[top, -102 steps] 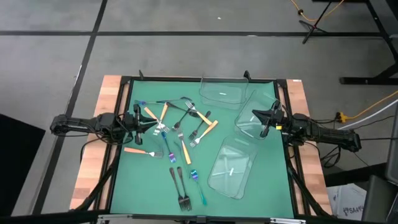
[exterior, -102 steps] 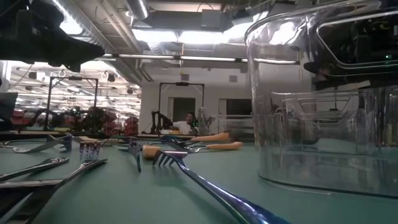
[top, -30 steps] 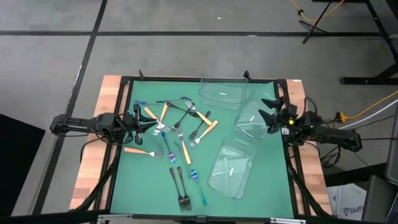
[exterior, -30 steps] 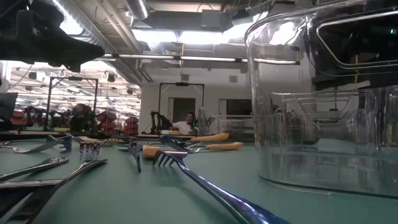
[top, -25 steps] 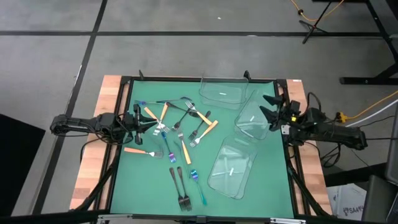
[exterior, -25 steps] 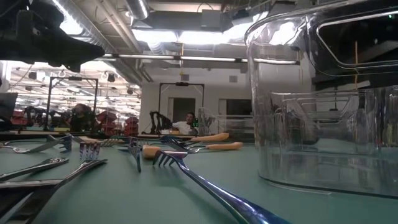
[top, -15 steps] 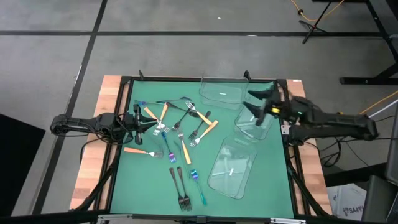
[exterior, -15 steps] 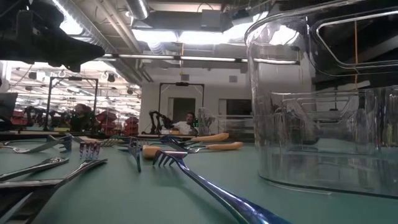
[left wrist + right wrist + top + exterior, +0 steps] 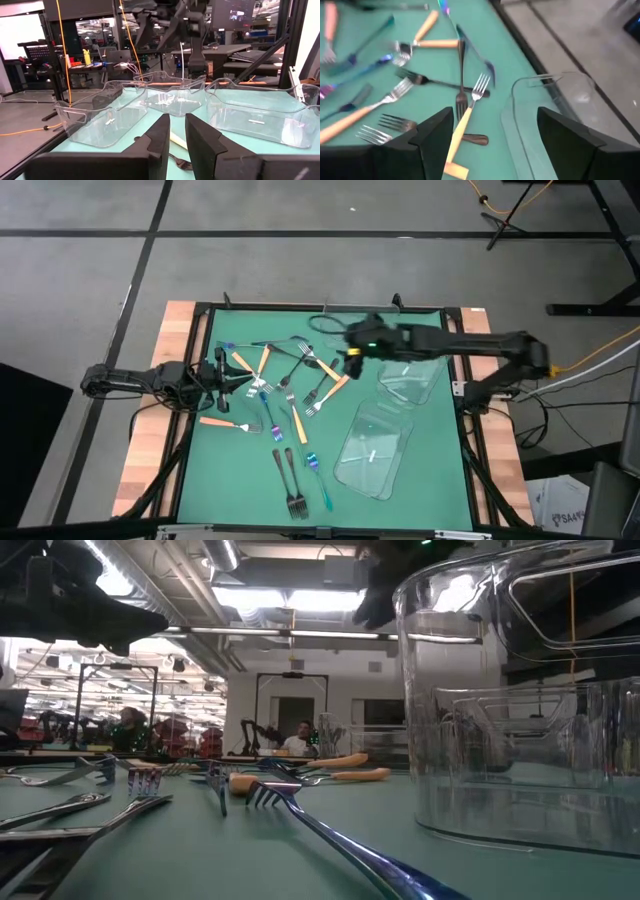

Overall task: Sort silverware by color (type)
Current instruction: Put the orange fork into the top transparent bin

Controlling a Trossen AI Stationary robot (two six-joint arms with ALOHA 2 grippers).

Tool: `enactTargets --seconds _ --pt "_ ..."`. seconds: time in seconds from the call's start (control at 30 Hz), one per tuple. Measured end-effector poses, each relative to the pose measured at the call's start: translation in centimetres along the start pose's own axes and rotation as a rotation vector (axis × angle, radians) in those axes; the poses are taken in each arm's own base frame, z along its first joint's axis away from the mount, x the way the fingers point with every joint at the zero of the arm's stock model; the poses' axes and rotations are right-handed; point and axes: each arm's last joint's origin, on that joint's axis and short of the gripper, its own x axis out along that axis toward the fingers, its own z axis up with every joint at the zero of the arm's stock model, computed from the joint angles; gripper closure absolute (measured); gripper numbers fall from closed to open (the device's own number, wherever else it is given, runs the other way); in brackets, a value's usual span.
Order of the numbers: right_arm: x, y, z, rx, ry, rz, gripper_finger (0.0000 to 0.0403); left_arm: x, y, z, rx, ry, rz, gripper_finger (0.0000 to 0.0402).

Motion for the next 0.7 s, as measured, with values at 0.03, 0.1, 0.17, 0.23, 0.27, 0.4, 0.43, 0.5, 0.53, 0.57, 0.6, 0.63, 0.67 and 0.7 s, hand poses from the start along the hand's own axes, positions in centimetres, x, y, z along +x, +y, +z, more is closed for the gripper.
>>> enactTargets --seconds 0.03,0.1,0.17,0.23,0.27,0.4,0.43,0.5,0.53,0.57,0.6,0.63,0.67,0.7 --pt "0.8 0.3 0.5 -0.009 0.028 -0.002 0.0127 0.0 0.0 0.0 0.0 0.0 0.0 0.0348" --pt "2.6 0.9 0.9 -0.03 0.092 0.001 0.0127 0.0 0.0 0.0 0.0 0.0 0.0 0.0348" --pt "4.3 1.7 1.2 -0.043 0.142 0.035 0.0127 0.0 0.0 0.0 0.0 0.0 -0.001 0.0348" --pt "5.8 2.1 1.3 -0.046 0.18 0.073 0.0127 0.0 0.0 0.0 0.0 0.0 0.0 0.0348" --pt "6.4 2.3 1.4 -0.044 0.189 0.097 0.0127 0.0 0.0 0.0 0.0 0.0 0.0 0.0348" --pt "8.8 2.6 0.8 -0.032 0.242 0.158 0.0127 0.0 0.0 0.0 0.0 0.0 -0.001 0.0348" --pt "9.4 2.4 0.5 -0.026 0.262 0.162 0.0127 0.0 0.0 0.0 0.0 0.0 -0.001 0.0348" --pt "10.1 2.2 0.1 -0.01 0.288 0.151 0.0127 0.0 0.0 0.0 0.0 0.0 -0.001 0.0348" --pt "10.5 2.1 0.0 0.003 0.296 0.145 0.0127 0.0 0.0 0.0 0.0 0.0 -0.001 0.0348" --pt "10.8 1.9 -0.1 0.013 0.305 0.14 0.0127 0.0 0.0 0.0 0.0 0.0 0.0 0.0348" --pt "11.2 1.8 -0.3 0.023 0.315 0.143 0.0127 0.0 0.0 0.0 0.0 0.0 0.0 0.0348" --pt "11.6 1.7 -0.5 0.033 0.326 0.146 0.0127 0.0 0.0 0.0 0.0 0.0 -0.001 0.0348" --pt "11.9 1.6 -0.6 0.042 0.334 0.149 0.0127 0.0 0.0 0.0 -0.001 0.0 0.0 0.0348" --pt "12.2 1.4 -0.8 0.05 0.345 0.157 0.0127 0.0 0.0 0.0 -0.001 0.0 0.0 0.0348"
